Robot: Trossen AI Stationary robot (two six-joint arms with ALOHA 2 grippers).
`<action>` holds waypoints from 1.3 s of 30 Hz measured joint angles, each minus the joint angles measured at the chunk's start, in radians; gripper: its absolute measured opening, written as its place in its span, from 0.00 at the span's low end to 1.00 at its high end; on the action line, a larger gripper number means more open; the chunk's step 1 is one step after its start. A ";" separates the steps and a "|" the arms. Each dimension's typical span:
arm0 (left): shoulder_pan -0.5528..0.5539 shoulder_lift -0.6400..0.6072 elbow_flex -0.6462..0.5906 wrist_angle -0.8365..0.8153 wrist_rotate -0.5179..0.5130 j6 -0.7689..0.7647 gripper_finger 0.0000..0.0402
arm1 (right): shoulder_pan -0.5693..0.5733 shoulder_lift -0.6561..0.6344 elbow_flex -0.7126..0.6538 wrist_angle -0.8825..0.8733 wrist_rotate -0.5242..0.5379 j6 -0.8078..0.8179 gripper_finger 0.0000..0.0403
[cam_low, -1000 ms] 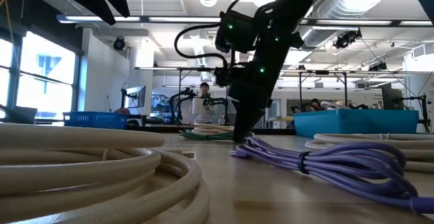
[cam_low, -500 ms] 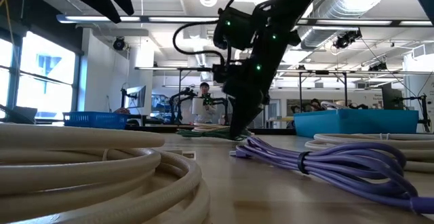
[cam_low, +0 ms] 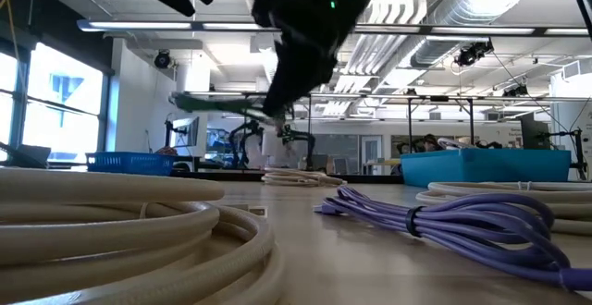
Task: Pick & Place USB Port
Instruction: Put the green USB cable into the left blue bin
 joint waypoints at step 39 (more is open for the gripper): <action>0.008 0.081 0.000 0.008 0.011 0.035 0.41 | 0.206 -0.061 0.177 -0.192 0.309 -0.008 0.16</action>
